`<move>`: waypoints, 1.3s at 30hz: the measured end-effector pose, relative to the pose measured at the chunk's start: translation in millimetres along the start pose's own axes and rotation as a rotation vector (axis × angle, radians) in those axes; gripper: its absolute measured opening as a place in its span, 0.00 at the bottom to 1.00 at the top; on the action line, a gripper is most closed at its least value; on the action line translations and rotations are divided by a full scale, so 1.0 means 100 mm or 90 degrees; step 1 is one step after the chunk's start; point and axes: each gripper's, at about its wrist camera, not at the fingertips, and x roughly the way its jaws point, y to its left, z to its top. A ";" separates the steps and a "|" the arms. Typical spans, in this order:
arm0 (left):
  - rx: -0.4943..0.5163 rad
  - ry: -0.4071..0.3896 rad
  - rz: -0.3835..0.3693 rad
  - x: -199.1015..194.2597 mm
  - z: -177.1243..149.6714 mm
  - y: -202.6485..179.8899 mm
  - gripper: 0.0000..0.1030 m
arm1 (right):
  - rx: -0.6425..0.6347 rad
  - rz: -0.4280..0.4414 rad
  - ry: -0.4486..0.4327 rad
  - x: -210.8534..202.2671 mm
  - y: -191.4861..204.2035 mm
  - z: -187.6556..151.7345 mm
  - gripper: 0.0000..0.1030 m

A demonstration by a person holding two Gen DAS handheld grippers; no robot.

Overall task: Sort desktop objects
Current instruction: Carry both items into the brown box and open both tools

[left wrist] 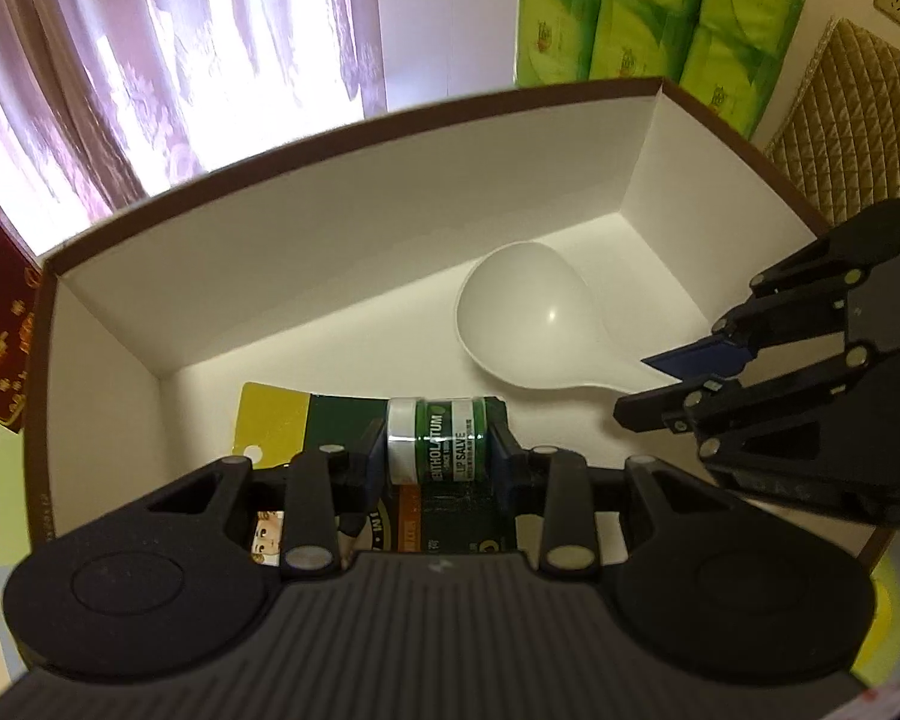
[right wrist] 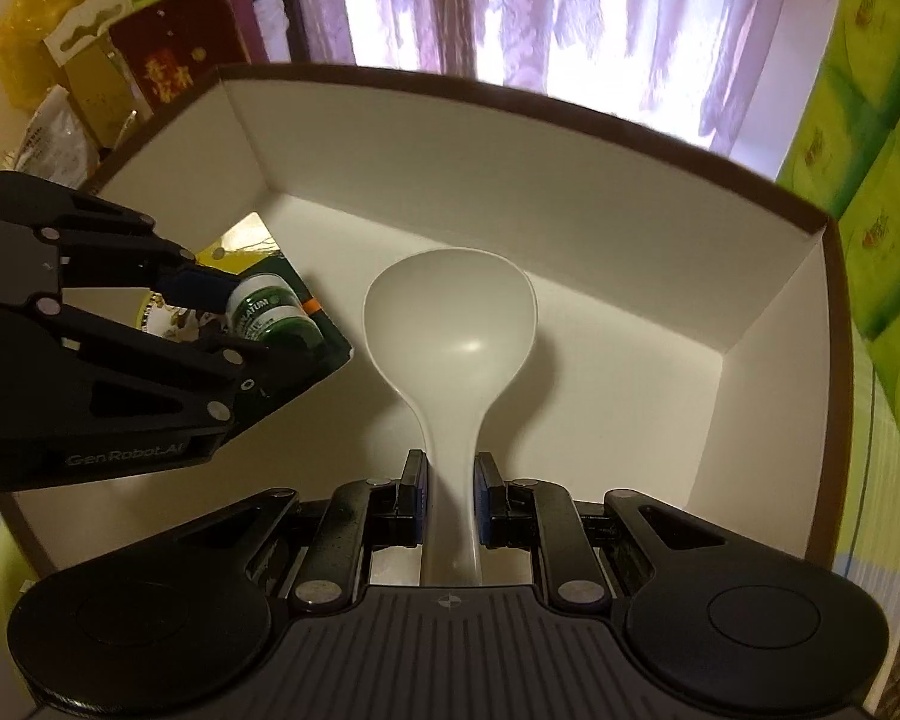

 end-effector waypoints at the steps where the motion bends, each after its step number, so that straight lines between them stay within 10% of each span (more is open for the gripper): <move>1: 0.004 0.004 0.002 0.00 0.01 -0.01 0.29 | 0.004 0.000 0.005 0.02 -0.01 0.00 0.12; 11: 0.035 0.043 0.012 0.18 0.11 -0.13 0.31 | 0.012 -0.005 0.048 0.08 -0.02 0.04 0.12; 13: 0.023 0.043 0.015 0.17 0.13 -0.12 0.59 | -0.007 -0.007 0.057 0.08 0.00 0.03 0.12; 15: 0.013 0.037 0.016 0.14 0.14 -0.09 0.67 | -0.024 -0.015 0.061 0.06 0.02 0.02 0.23; 17: 0.004 0.043 0.017 0.12 0.13 -0.07 0.71 | -0.030 -0.020 0.055 0.00 0.03 0.00 0.68; 18: -0.001 0.046 0.017 0.12 0.13 -0.06 0.72 | -0.035 -0.022 0.040 -0.05 0.04 -0.01 0.70; 39: -0.028 0.058 0.035 -0.33 -0.13 -0.06 0.77 | -0.006 -0.022 0.041 -0.35 0.18 -0.20 0.75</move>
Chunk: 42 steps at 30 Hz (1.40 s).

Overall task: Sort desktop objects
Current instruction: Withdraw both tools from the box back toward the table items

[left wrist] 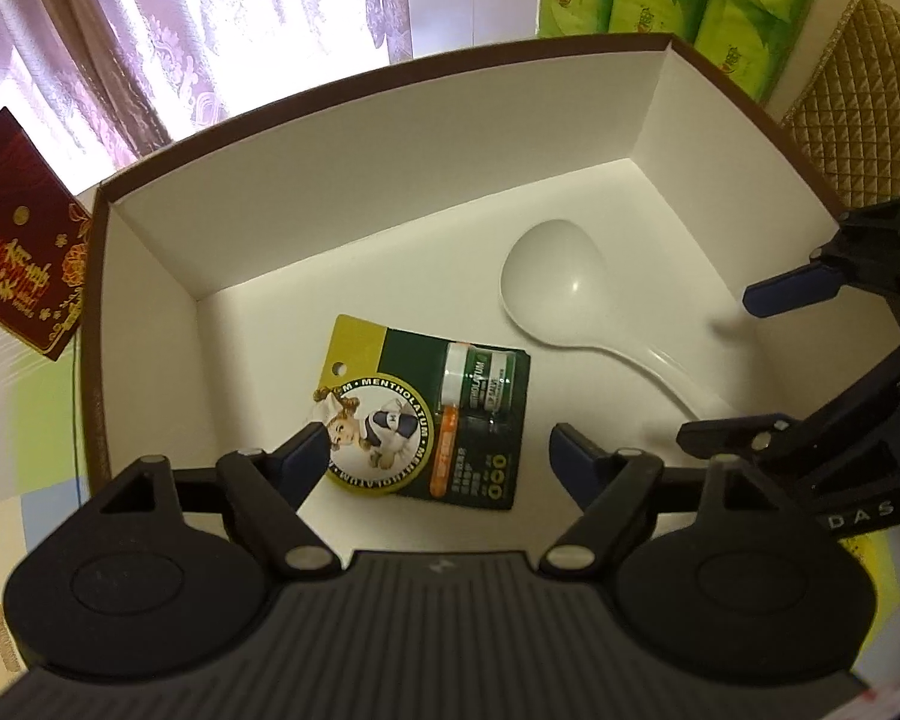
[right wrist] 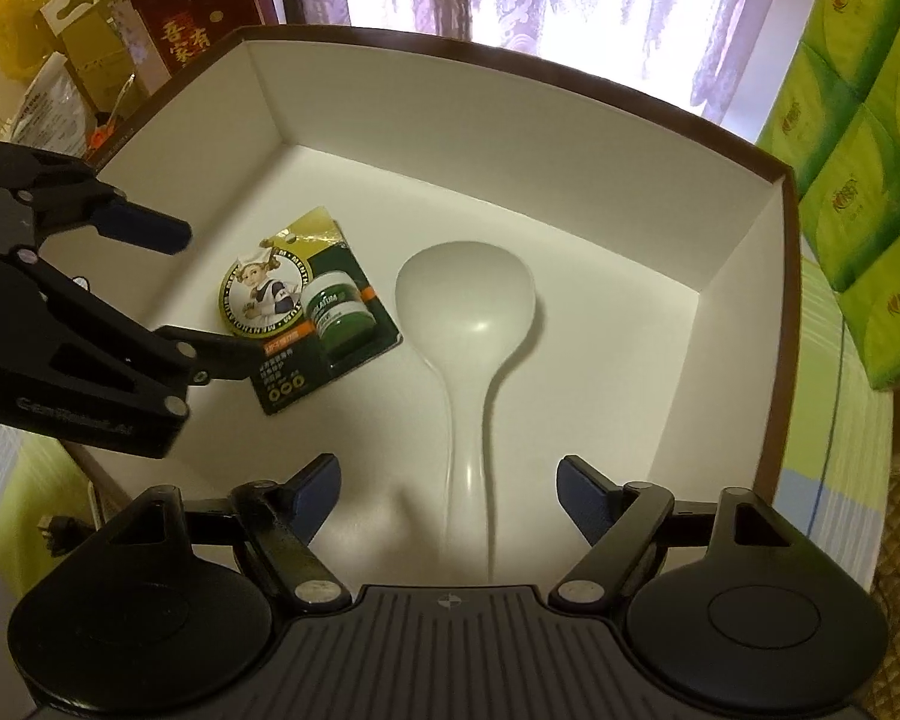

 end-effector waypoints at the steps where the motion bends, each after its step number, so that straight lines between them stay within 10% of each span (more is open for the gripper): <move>1: -0.001 -0.002 0.000 -0.02 -0.01 -0.01 0.77 | 0.004 0.003 -0.002 -0.01 0.00 -0.01 0.75; 25: -0.030 -0.088 0.084 -0.93 -0.30 -0.13 0.88 | 0.024 -0.037 -0.126 -0.79 0.33 -0.32 0.91; 42: -0.042 -0.175 0.105 -1.72 -1.17 -0.20 0.88 | 0.096 -0.050 -0.240 -1.52 0.64 -1.09 0.92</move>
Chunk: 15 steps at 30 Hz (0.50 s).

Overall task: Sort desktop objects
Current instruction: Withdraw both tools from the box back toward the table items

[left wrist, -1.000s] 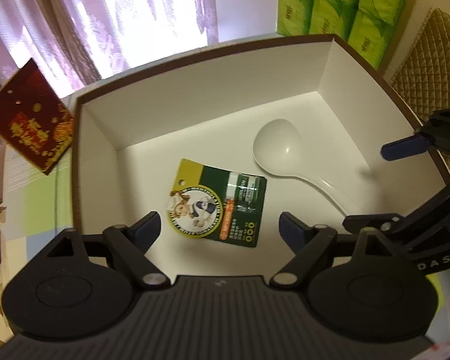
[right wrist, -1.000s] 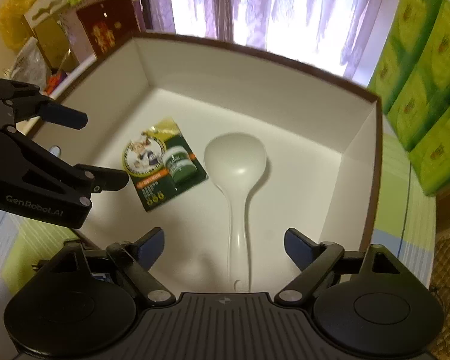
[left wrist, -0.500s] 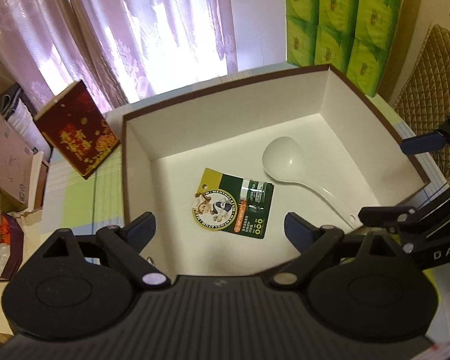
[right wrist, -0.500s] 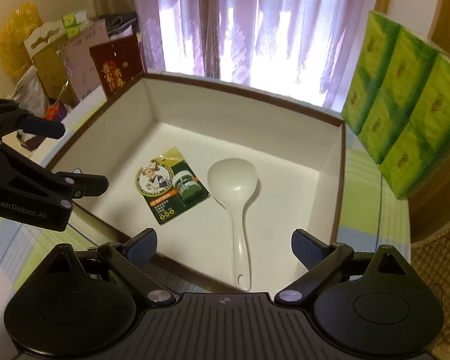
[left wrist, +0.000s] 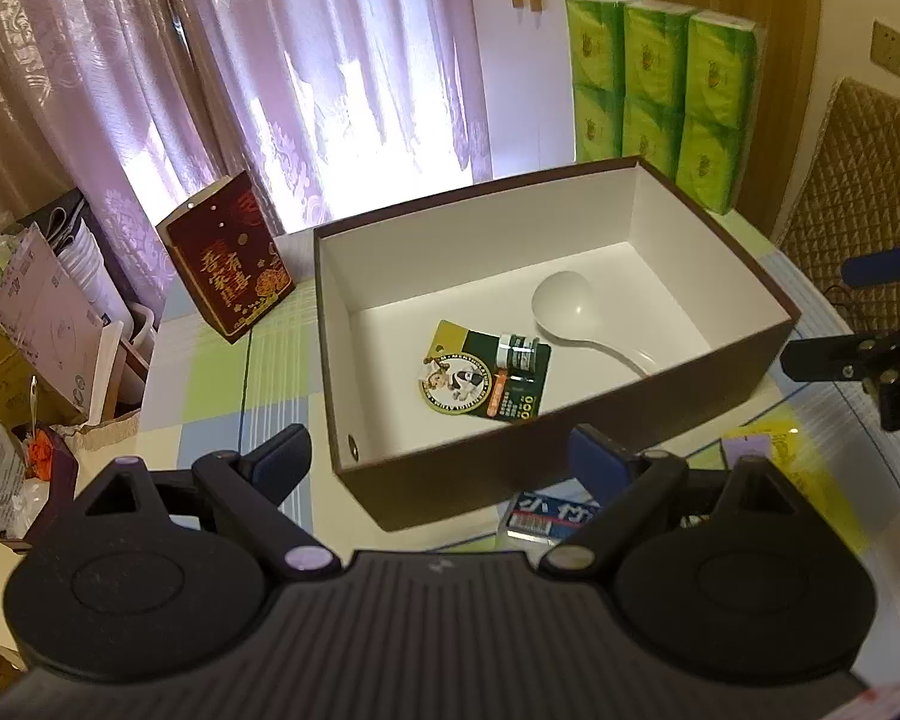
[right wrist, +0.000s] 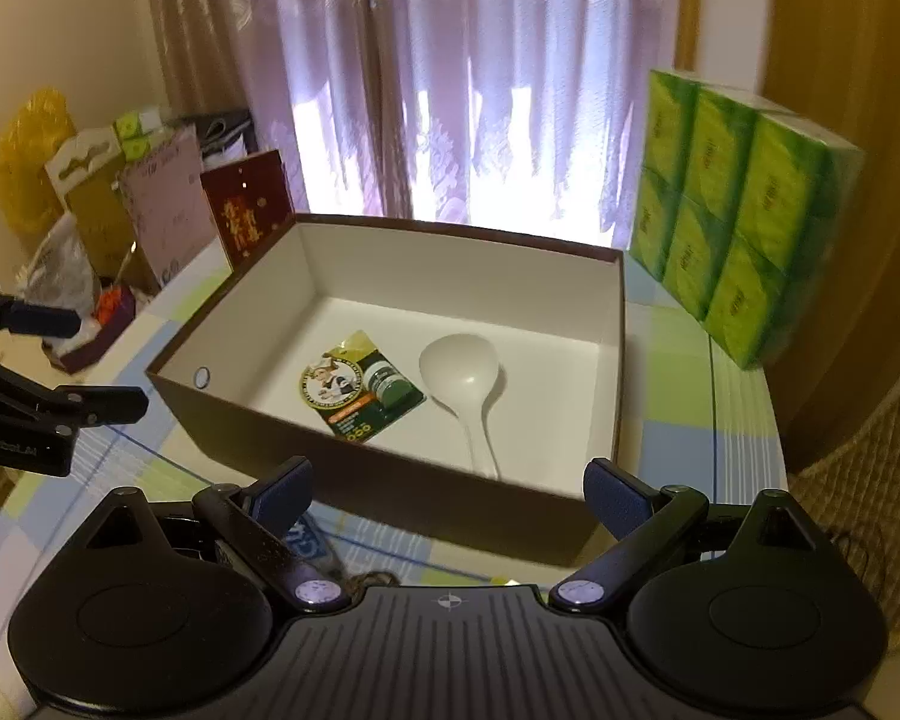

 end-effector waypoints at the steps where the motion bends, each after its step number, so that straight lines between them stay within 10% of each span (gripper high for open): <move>1: -0.003 -0.003 -0.001 -0.04 -0.04 0.01 0.88 | 0.004 -0.003 -0.003 -0.04 0.01 -0.04 0.92; 15: 0.072 -0.023 -0.003 -0.22 -0.71 -0.26 0.87 | 0.042 -0.024 0.035 -0.28 0.09 -0.81 0.92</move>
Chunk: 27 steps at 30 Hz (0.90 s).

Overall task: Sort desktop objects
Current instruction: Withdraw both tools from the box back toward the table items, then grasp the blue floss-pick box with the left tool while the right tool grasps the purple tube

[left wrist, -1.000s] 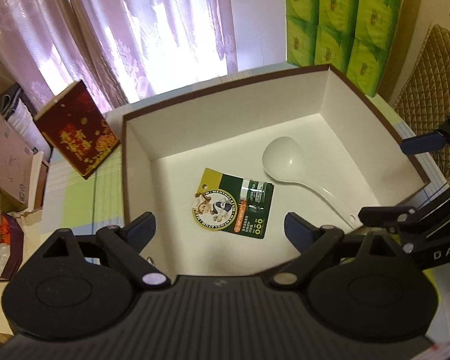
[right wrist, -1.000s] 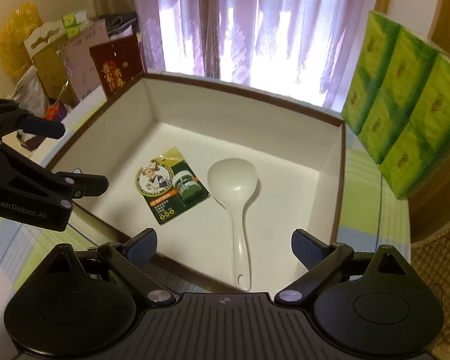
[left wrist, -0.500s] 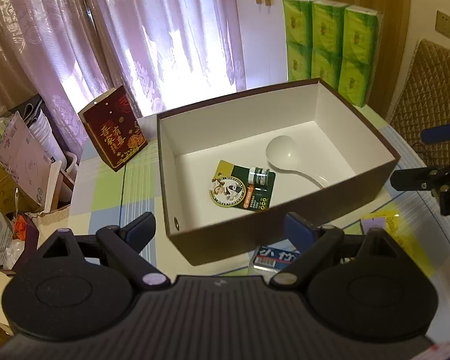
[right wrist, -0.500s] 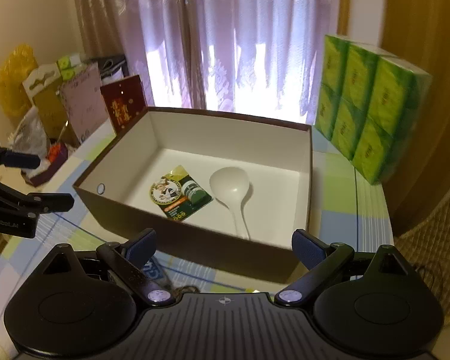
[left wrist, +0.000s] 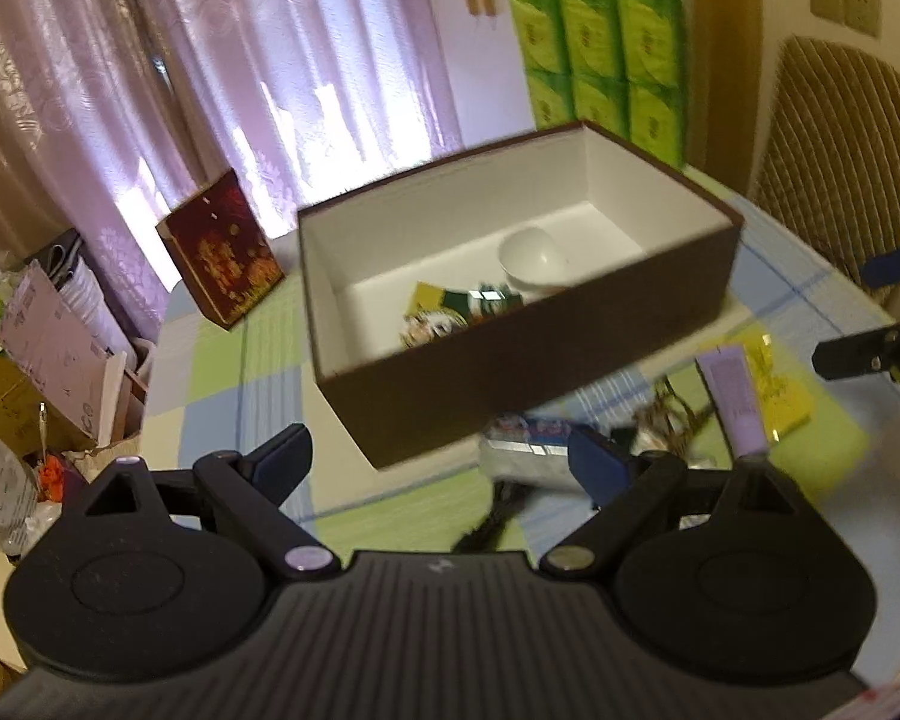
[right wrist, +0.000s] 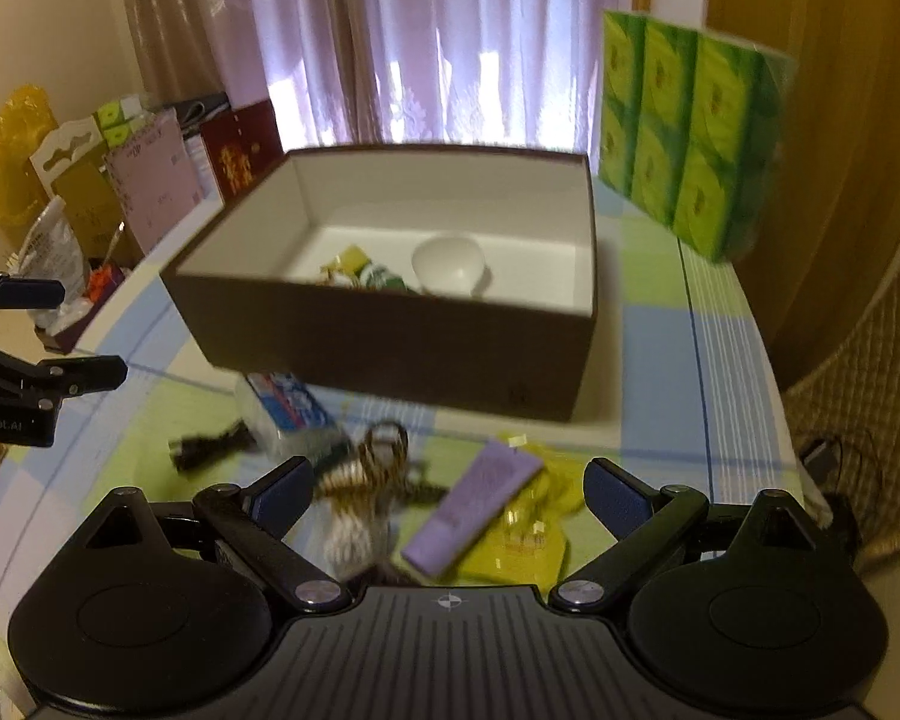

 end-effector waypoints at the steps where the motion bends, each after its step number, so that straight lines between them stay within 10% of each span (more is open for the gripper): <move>1: -0.002 0.004 -0.004 0.01 -0.04 -0.02 0.87 | 0.007 -0.001 0.005 0.01 -0.02 -0.05 0.92; 21: -0.002 0.049 -0.035 0.43 -0.36 -0.13 0.85 | 0.099 -0.041 0.068 0.30 -0.25 -0.46 0.90; 27: 0.011 0.051 -0.045 0.61 -0.35 -0.15 0.84 | 0.108 -0.052 0.076 0.42 -0.28 -0.47 0.75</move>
